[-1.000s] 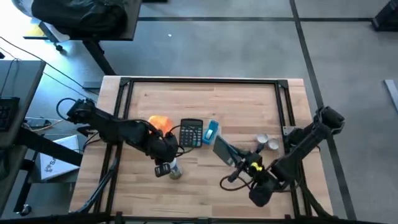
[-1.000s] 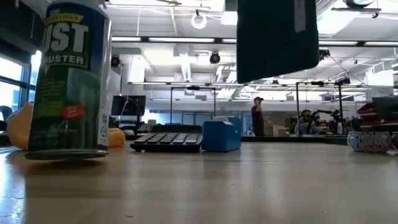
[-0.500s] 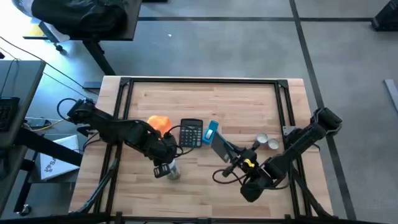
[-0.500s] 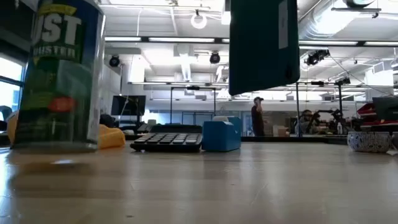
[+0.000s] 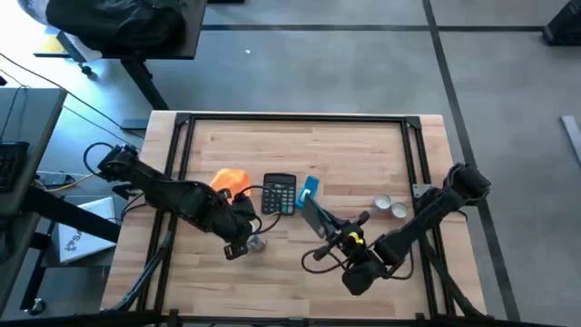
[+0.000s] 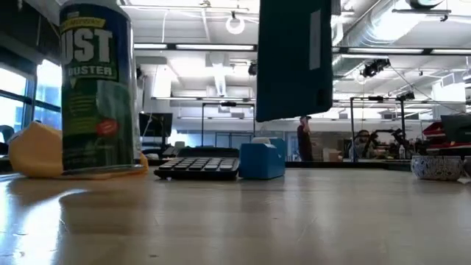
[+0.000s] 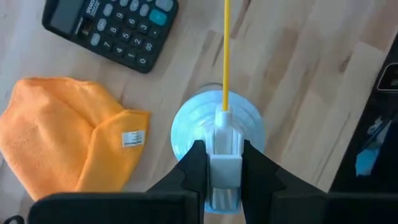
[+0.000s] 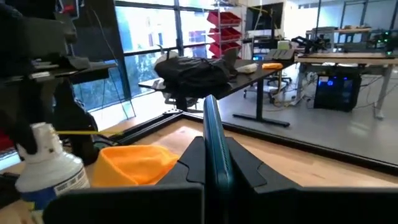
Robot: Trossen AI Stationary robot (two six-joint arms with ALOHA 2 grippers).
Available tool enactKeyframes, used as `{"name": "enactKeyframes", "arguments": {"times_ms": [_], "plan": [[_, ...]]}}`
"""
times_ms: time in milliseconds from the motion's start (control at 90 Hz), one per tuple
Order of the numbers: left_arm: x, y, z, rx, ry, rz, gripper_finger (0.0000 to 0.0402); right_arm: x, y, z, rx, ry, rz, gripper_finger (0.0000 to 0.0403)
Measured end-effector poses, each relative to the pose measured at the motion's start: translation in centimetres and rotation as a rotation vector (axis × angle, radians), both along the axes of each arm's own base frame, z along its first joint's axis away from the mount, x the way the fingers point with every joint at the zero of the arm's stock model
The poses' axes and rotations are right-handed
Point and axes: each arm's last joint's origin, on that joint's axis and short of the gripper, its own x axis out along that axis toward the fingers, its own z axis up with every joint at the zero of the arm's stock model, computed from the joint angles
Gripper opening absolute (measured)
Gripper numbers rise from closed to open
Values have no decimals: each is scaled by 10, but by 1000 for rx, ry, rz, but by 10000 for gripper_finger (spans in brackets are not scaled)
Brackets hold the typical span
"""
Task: Apply microfiber cloth
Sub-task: Wipe the tablet with the orange microfiber cloth
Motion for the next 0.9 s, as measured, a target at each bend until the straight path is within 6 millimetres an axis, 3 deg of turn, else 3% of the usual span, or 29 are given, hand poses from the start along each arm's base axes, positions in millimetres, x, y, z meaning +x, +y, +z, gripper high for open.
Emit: {"name": "enactKeyframes", "arguments": {"times_ms": [900], "plan": [[2, -1, -1, 22, 8, -116, 81, 9, -8, -2, 37, 53, 73, 0]]}}
